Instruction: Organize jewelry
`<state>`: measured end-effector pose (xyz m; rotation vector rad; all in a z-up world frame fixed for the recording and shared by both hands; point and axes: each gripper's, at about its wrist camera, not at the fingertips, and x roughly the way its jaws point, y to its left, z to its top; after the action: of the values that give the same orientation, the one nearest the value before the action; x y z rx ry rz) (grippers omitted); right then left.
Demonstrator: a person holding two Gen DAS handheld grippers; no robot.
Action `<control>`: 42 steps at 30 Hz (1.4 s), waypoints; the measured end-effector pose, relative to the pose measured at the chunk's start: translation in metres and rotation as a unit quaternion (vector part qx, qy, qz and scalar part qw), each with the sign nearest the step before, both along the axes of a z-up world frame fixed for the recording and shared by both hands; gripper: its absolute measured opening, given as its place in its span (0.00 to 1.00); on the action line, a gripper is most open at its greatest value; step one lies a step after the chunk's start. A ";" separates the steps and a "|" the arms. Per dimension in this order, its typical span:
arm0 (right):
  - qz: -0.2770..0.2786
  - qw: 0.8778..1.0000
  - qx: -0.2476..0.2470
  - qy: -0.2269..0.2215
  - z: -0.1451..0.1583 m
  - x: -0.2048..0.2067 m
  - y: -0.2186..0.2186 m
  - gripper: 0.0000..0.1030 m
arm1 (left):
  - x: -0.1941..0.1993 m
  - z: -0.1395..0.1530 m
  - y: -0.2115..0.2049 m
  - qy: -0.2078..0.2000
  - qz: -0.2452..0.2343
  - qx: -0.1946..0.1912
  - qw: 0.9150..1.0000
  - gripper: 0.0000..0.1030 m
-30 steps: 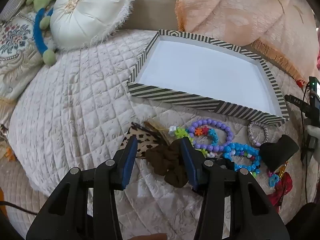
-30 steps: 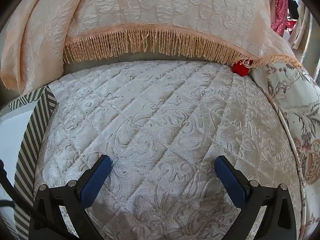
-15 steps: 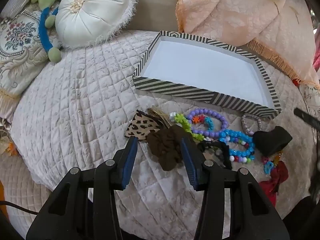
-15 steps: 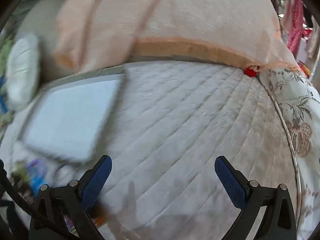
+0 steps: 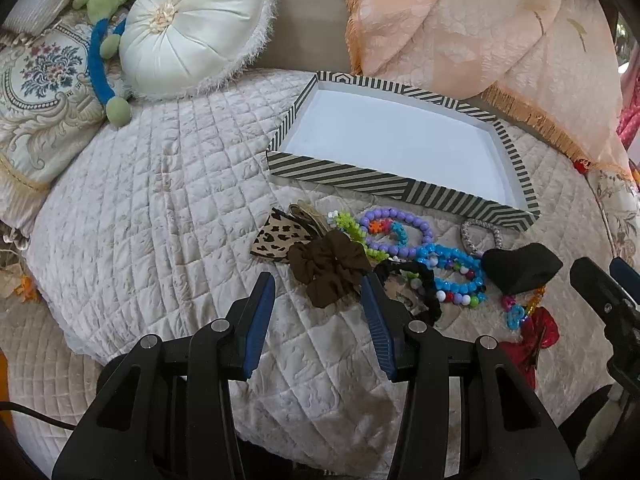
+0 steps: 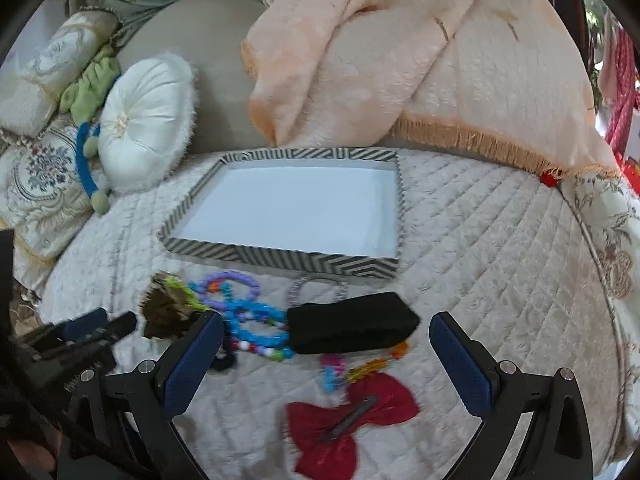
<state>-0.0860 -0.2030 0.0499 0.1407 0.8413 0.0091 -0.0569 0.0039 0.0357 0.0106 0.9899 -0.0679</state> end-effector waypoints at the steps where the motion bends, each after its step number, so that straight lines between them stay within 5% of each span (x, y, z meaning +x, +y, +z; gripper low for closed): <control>1: 0.001 1.000 0.004 -0.001 -0.005 -0.008 0.002 1.00 | -0.006 -0.002 0.002 -0.004 -0.001 0.000 1.000 0.43; 42: 0.006 1.000 -0.010 0.008 -0.003 -0.025 0.022 1.00 | -0.017 0.003 0.002 -0.011 0.010 -0.015 1.000 0.43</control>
<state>-0.1108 -0.1806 0.0474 0.1166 0.8570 0.0106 -0.0740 0.0057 0.0389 -0.0266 0.9671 -0.0635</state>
